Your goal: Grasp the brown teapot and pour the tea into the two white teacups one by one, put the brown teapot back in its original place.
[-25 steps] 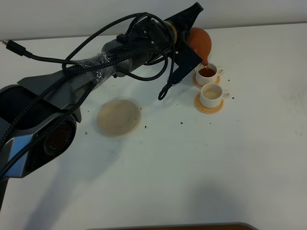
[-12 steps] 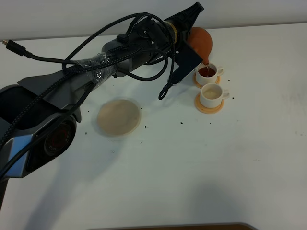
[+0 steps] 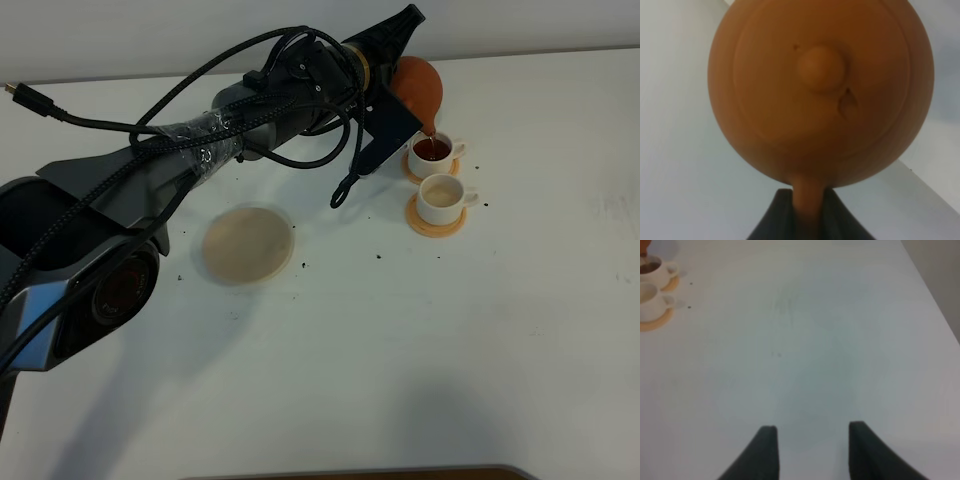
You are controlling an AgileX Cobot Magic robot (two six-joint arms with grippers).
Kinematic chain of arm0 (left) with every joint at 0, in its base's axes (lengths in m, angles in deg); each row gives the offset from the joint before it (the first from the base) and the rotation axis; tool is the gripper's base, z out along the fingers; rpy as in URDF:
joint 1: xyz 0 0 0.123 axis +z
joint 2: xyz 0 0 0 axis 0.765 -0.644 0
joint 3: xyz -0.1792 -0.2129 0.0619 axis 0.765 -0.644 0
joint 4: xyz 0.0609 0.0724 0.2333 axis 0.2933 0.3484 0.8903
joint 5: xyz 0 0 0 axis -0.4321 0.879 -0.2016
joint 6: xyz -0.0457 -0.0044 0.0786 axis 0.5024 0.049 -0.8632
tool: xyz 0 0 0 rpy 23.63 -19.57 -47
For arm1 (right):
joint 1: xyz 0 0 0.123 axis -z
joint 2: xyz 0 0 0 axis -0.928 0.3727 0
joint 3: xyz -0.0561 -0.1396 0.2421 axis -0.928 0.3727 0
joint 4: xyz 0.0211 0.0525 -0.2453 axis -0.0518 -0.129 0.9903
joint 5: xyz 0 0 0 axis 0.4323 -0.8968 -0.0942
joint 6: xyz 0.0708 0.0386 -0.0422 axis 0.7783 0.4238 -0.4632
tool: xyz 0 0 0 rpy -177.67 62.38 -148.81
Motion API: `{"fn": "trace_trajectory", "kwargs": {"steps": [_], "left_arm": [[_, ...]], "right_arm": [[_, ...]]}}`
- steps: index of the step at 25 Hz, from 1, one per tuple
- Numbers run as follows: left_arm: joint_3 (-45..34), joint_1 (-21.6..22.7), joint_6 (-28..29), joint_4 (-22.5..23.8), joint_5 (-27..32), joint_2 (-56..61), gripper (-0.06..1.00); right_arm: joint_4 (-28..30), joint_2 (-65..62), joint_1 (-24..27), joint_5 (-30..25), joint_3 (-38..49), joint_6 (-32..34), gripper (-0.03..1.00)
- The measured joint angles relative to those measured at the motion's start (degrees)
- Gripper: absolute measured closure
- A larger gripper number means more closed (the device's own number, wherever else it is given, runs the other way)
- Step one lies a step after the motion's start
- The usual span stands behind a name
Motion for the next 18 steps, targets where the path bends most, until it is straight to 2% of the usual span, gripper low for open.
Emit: {"fn": "trace_trajectory", "kwargs": {"steps": [8,18], "left_arm": [[0.0,0.0,1.8,0.0,1.39,0.0,0.8],[0.0,0.0,12.14,-0.05,5.64,0.0,0.8]], "right_arm": [[0.0,0.0,0.0,0.0,0.0,0.0,0.6],[0.0,0.0,0.0,0.0,0.0,0.0,0.6]]}}
